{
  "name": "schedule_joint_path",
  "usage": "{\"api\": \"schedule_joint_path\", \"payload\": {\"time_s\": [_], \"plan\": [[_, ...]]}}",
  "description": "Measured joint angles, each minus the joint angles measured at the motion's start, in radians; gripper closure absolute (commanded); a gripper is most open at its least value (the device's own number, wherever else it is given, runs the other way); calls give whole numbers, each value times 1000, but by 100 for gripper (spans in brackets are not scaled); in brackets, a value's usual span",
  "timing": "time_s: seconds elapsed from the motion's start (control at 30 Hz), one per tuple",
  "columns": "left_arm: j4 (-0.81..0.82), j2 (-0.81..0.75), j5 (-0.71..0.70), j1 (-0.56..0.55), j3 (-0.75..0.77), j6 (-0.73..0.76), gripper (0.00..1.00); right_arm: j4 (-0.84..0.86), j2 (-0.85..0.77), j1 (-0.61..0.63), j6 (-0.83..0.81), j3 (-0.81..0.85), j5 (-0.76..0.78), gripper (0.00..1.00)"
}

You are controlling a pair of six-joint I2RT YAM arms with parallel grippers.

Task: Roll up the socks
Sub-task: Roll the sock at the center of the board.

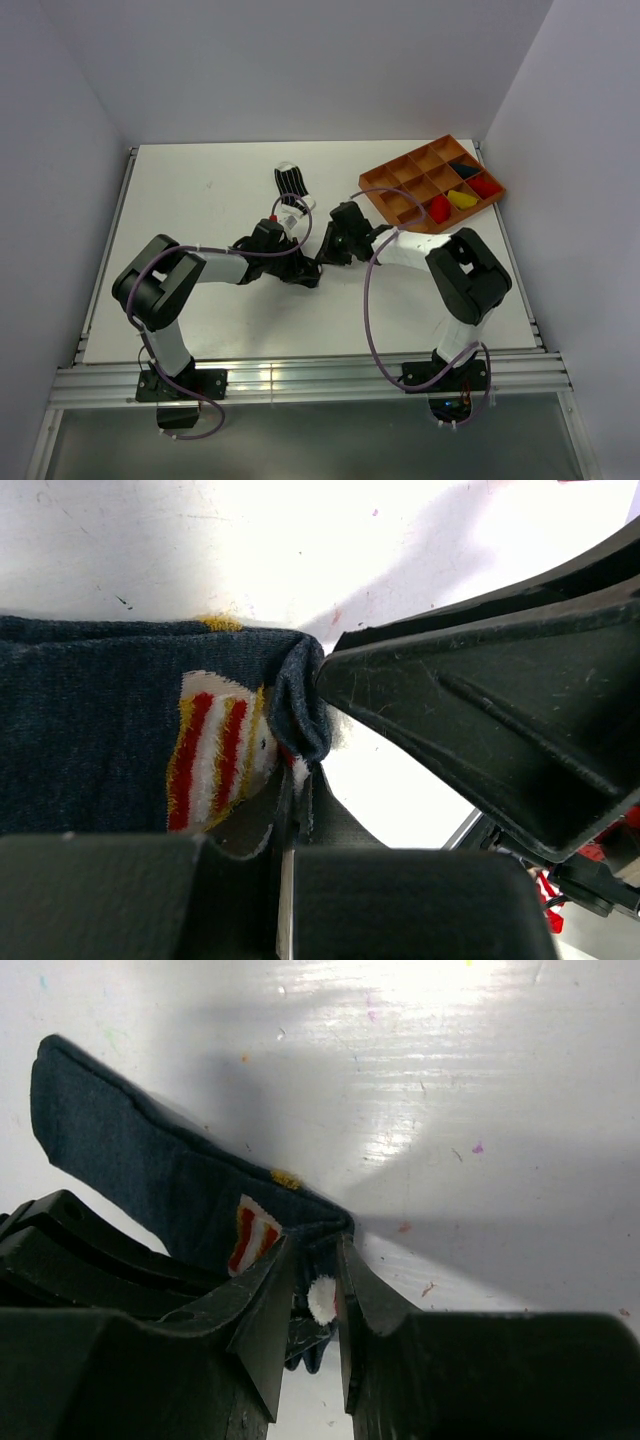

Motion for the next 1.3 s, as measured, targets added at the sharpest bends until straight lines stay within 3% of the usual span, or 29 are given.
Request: {"api": "schedule_joint_path", "payload": {"time_s": [0.53, 0.8, 0.9, 1.1, 1.3], "plan": [[0, 2, 2, 1, 1, 1, 100, -109, 51, 33, -40, 113, 26, 70], [-1, 2, 0, 1, 1, 1, 99, -122, 101, 42, -41, 143, 23, 85], [-2, 2, -2, 1, 1, 1, 92, -122, 109, 42, -38, 149, 21, 87], [-59, -39, -60, 0, 1, 10, 63, -114, 120, 42, -26, 156, 16, 87], [-187, -155, -233, -34, 0, 43, 53, -111, 121, 42, -14, 156, 17, 87]]}}
